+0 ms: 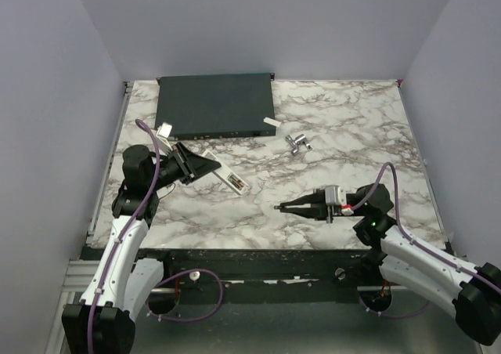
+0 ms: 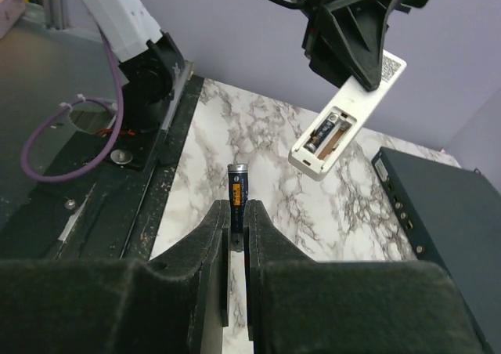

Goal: Load the batteries into the remote control
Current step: Adjust the battery at the center of the board.

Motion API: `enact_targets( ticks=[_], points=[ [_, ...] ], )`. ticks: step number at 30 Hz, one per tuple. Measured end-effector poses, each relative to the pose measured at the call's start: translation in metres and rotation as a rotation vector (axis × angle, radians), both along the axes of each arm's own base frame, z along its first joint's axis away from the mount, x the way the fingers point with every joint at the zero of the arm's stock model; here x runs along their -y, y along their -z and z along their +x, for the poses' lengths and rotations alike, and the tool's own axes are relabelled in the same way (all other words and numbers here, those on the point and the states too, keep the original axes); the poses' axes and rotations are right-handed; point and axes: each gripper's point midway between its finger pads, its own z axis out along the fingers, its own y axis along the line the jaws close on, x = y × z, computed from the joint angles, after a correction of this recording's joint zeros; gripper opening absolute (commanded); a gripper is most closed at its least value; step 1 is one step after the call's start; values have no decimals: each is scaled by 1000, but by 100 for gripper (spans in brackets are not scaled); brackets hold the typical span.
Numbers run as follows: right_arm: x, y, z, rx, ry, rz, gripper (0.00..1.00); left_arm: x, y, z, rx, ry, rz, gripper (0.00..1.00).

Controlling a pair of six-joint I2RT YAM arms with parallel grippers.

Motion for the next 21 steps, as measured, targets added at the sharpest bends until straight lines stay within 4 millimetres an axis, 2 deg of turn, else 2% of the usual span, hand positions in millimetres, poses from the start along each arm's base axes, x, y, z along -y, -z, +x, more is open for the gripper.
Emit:
enact_targets(
  ticks=[7,11,16,21],
  points=[
    [1,-6,-13,63,-67,24,1,2,-6,-3,29,21,-6,0],
    [-1,-2,-7,29,-43,14,1,2,-6,-4,33,29,-7,0],
    [-7,18,31,-225,124,-47,1,3,-6,-5,34,32,-6,0],
    [-4,43,64,-451,311,-158,1,2,-5,-5,30,32,-2,0]
  ],
)
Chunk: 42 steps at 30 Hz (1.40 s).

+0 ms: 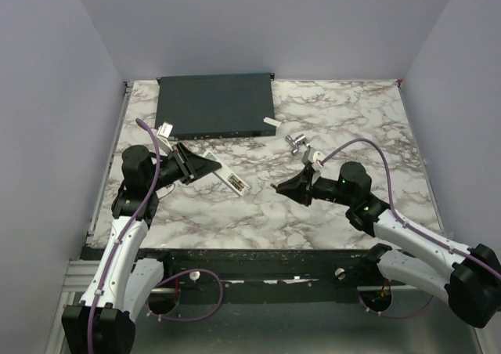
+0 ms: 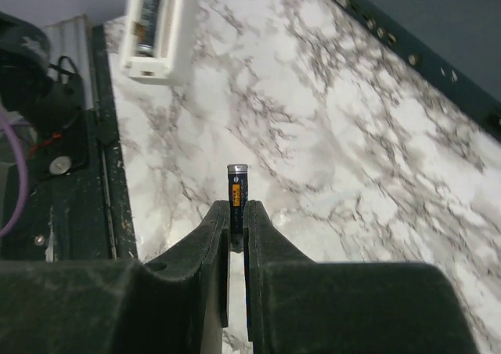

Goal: Load the batteries into the remote control
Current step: Adjust the battery at the center of the board.

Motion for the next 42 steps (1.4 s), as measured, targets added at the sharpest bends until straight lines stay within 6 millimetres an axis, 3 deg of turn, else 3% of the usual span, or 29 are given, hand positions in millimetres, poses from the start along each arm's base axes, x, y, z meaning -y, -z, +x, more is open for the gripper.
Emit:
enact_targets(
  ticks=[4,10,18,25,42],
  points=[
    [3,29,20,-123,103,-96,1,0,2,1,-8,0,0,0],
    [7,82,23,-270,142,-233,4,0,5,3,-24,0,1,0],
    [-14,105,28,-289,100,-343,5,0,5,3,-25,0,2,0],
    [-23,147,20,-311,112,-438,9,0,7,2,-31,-2,8,0],
    [-19,173,21,-302,146,-513,33,-1,6,1,-16,-2,14,0]
  ],
)
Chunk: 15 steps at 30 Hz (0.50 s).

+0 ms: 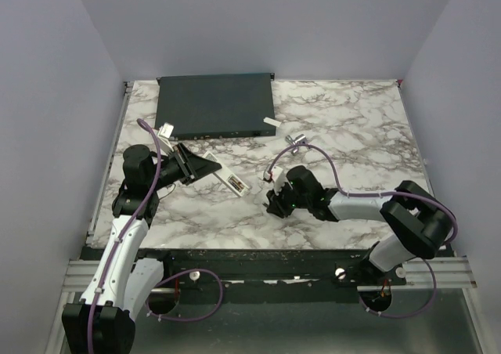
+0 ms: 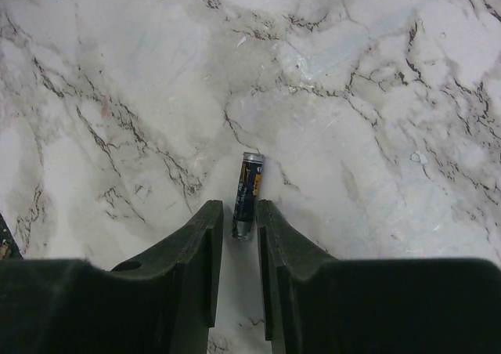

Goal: Load the batteries into the remote control
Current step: Adjust the battery at the center of the board.

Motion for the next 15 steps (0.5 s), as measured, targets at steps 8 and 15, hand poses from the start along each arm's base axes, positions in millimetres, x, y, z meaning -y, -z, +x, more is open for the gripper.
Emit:
enact_targets(
  ticks=[8,15],
  points=[
    [-2,-4,2,9,12,6,54,0,0,0,0,0,0,0],
    [-4,-38,12,66,74,76,61,0,0,0,1,0,-1,0]
  ],
)
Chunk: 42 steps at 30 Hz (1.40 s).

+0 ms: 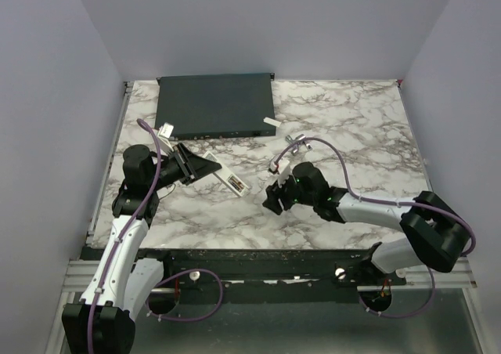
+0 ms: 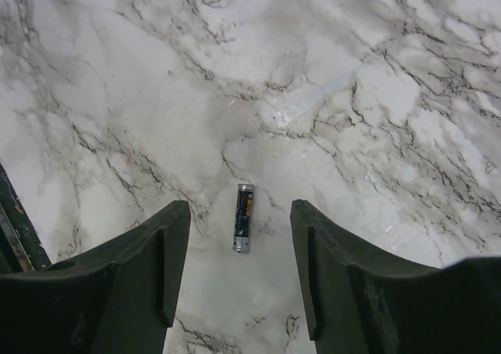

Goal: Load the batteries into the remote control
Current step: Adjust the battery at the center of the board.

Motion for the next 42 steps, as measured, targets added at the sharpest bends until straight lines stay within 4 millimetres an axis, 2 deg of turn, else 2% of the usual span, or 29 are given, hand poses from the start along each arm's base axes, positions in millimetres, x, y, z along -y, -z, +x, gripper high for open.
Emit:
enact_targets(
  ticks=[2,3,5,6,10,14,17,24,30,42],
  points=[
    [-1,-11,1,3,21,32,55,0,0,0,0,0,0,0],
    [-1,-16,0,0,30,50,43,0,0,0,0,0,0,0],
    [-2,-25,-2,-17,50,91,4,0,0,0,0,0,0,0],
    [-3,-30,-3,-30,59,111,1,0,0,0,0,0,0,0],
    [-7,-33,-17,-133,81,182,1,0,-1,0,-4,-1,-6,0],
    [0,-10,-44,-258,92,182,1,0,-2,0,-9,-2,-13,0],
    [5,4,-53,-339,131,152,1,1,-2,1,-12,-2,-14,0],
    [5,26,-50,-443,229,95,1,1,-1,1,-13,-2,-14,0],
    [13,39,-41,-451,323,42,1,1,-1,1,-13,-3,-14,0],
    [12,42,-27,-450,420,60,1,1,0,2,-17,-3,-14,0]
  ],
)
